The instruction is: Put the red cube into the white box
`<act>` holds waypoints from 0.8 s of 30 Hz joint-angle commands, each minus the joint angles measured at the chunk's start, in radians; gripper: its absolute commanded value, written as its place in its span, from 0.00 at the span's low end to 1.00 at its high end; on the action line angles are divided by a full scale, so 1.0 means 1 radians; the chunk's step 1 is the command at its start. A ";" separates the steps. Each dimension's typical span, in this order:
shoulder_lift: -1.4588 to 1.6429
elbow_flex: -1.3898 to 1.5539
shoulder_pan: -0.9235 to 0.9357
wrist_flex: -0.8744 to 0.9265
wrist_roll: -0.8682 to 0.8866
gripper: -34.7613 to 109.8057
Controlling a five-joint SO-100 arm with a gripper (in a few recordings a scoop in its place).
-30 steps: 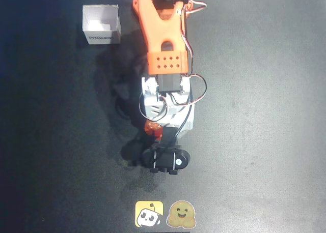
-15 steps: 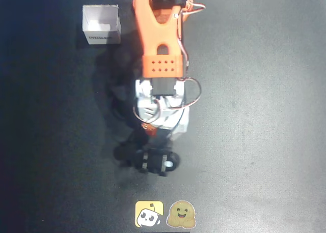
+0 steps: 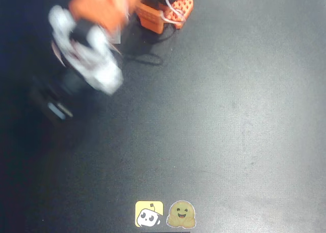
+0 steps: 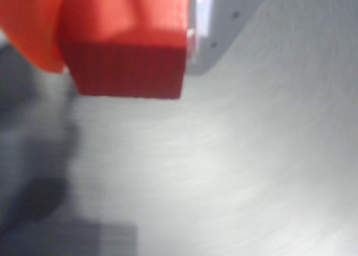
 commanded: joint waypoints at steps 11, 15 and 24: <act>0.275 0.117 0.385 0.094 -0.025 0.24; 0.261 0.110 0.581 0.064 -0.163 0.24; 0.259 0.147 0.721 0.067 -0.153 0.24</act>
